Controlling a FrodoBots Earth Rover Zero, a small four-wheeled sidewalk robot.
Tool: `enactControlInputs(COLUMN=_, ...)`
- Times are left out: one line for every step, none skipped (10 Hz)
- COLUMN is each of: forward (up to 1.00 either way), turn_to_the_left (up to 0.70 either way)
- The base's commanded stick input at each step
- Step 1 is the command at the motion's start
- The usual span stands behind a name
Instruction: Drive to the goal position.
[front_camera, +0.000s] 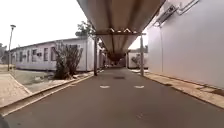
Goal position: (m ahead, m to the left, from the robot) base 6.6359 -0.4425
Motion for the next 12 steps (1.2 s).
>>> enactControlInputs(forward=0.50, turn_to_the_left=0.00)
enactControlInputs(forward=0.50, turn_to_the_left=0.00)
enactControlInputs(forward=0.50, turn_to_the_left=0.00)
enactControlInputs(forward=0.50, turn_to_the_left=0.00)
enactControlInputs(forward=0.50, turn_to_the_left=0.00)
enactControlInputs(forward=0.50, turn_to_the_left=0.00)
enactControlInputs(forward=0.50, turn_to_the_left=0.00)
enactControlInputs(forward=0.50, turn_to_the_left=0.00)
enactControlInputs(forward=0.50, turn_to_the_left=0.00)
enactControlInputs(forward=0.50, turn_to_the_left=0.00)
enactControlInputs(forward=0.50, turn_to_the_left=0.00)
enactControlInputs(forward=0.50, turn_to_the_left=0.00)
